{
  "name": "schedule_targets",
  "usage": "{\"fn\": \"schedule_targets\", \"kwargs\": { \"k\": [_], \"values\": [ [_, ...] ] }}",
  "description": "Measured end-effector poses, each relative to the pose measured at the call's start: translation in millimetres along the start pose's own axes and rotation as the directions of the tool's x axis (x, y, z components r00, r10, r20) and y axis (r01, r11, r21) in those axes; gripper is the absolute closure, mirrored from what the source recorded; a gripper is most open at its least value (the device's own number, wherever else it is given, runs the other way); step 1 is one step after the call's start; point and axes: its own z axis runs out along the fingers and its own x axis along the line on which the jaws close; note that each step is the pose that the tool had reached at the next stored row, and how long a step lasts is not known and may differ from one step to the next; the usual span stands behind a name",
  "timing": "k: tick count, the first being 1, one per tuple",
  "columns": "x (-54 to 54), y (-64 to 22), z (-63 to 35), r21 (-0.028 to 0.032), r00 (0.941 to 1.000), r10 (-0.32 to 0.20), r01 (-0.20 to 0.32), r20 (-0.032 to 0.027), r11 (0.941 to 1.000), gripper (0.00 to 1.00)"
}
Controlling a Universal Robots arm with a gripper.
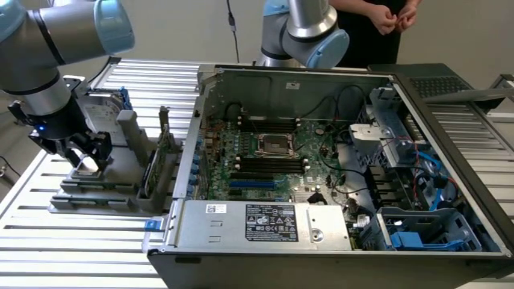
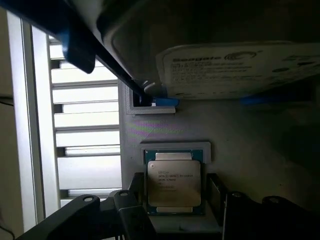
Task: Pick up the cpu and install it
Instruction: 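Pick up the cpu and move it towards the insertion slot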
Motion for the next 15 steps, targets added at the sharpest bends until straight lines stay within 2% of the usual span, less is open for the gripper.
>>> {"fn": "schedule_targets", "kwargs": {
  "k": [15],
  "values": [
    [2.7, 2.4, 3.1, 0.0, 1.0, -0.006, 0.006, 0.0016, 1.0, 0.38]
  ]
}}
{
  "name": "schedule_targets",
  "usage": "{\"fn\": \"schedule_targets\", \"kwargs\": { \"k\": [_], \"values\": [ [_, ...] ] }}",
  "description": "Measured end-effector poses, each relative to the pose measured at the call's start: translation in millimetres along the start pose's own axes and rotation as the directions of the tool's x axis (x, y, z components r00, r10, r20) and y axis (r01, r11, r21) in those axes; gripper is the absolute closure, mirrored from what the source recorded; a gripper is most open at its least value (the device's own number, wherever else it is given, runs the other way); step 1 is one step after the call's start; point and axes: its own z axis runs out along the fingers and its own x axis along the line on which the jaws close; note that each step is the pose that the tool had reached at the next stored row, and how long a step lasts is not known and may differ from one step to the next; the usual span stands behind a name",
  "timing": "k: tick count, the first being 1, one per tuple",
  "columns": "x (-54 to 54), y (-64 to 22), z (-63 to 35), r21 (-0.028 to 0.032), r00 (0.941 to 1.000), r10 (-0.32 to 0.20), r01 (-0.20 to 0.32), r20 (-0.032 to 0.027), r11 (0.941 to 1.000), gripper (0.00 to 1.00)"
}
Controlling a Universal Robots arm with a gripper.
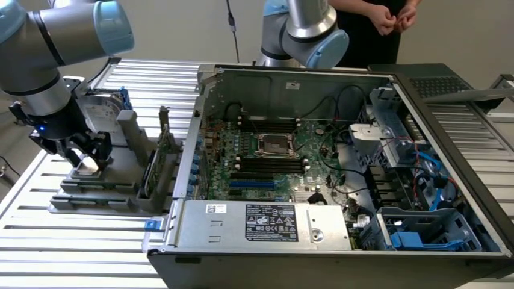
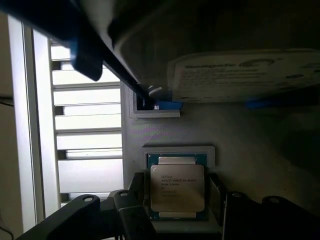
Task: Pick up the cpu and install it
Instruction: 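Pick up the cpu and move it towards the insertion slot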
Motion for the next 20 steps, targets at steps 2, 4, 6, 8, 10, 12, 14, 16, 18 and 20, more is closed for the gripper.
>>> {"fn": "schedule_targets", "kwargs": {
  "k": [2, 4, 6, 8, 10, 12, 14, 16, 18, 20],
  "values": [
    [0.0, 0.0, 0.3, 0.0, 1.0, -0.003, 0.003, -0.0002, 1.0, 0.38],
    [0.0, 0.0, 0.5, 0.0002, 1.0, -0.006, 0.006, -0.0004, 1.0, 0.38],
    [0.0, 0.0, 0.6, 0.0003, 0.9999, -0.01, 0.01, -0.0006, 0.9999, 0.38],
    [-0.1, 0.0, 0.8, 0.0004, 0.9999, -0.014, 0.014, -0.0007, 0.9999, 0.38],
    [-0.3, -0.1, 0.9, 0.0005, 0.9999, -0.017, 0.017, -0.0008, 0.9999, 0.38],
    [-0.5, -0.2, 1.0, 0.0005, 0.9998, -0.018, 0.018, -0.0008, 0.9998, 0.38],
    [-0.6, -0.2, 1.0, 0.0006, 0.9998, -0.018, 0.018, -0.0009, 0.9998, 0.38],
    [-0.7, -0.3, 1.2, 0.0005, 0.9998, -0.019, 0.019, -0.0009, 0.9998, 0.38],
    [-0.8, -0.3, 1.6, 0.0005, 0.9998, -0.018, 0.018, -0.0009, 0.9998, 0.38],
    [-0.8, -0.3, 2.1, 0.0005, 0.9998, -0.018, 0.018, -0.0008, 0.9998, 0.38]
  ]
}}
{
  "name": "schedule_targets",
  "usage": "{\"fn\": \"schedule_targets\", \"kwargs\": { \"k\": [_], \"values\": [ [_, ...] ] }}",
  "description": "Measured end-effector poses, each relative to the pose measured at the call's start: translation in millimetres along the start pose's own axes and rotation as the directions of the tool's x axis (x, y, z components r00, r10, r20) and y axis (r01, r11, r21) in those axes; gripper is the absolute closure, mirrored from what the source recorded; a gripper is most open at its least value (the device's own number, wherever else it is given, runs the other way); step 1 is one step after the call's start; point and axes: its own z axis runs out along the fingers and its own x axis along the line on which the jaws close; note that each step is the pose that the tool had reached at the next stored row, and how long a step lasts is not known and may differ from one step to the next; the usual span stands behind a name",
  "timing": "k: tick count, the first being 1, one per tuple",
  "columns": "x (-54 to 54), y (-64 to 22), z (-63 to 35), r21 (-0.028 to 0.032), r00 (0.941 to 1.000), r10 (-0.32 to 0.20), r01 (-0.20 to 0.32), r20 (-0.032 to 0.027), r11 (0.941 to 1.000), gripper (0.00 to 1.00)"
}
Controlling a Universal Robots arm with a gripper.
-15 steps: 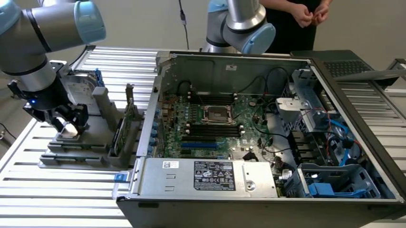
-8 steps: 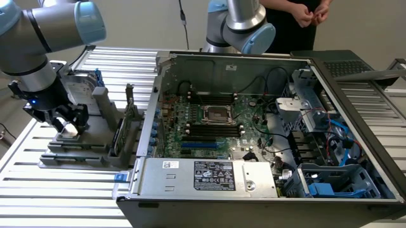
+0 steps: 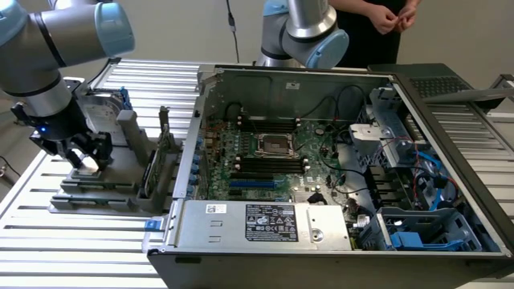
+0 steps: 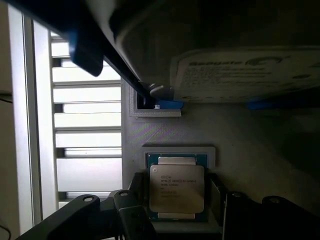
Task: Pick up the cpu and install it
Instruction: 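Pick up the cpu and move it towards the insertion slot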
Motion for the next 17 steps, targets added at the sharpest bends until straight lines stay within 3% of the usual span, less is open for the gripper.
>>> {"fn": "schedule_targets", "kwargs": {
  "k": [17],
  "values": [
    [-0.4, -0.2, 0.7, -0.0002, 1.0, 0.01, -0.01, 0.0003, 1.0, 0.38]
  ]
}}
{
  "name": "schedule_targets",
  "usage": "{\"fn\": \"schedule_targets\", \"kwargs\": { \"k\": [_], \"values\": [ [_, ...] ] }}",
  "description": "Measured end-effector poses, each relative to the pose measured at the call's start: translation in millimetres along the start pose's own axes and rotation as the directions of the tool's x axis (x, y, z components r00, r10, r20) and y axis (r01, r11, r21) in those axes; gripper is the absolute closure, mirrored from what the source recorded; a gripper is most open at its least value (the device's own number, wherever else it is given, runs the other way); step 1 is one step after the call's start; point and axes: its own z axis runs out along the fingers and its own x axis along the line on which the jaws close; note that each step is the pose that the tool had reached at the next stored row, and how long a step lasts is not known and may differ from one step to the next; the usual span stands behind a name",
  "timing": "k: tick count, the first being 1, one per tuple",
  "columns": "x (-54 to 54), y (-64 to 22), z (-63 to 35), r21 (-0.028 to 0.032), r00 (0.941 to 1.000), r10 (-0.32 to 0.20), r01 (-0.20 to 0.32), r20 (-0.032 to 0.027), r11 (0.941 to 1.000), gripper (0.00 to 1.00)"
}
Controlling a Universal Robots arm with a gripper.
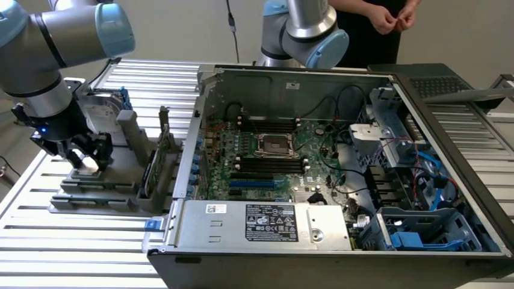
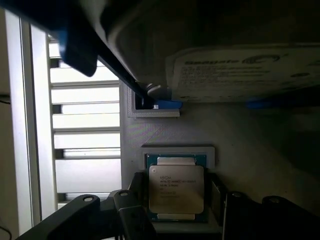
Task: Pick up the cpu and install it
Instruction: 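Pick up the cpu and move it towards the insertion slot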
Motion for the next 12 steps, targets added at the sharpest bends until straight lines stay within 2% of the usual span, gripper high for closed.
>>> {"fn": "schedule_targets", "kwargs": {
  "k": [12],
  "values": [
    [-1.1, -1.4, -0.1, 0.0, 1.0, 0.001, -0.001, 0.0, 1.0, 0.38]
  ]
}}
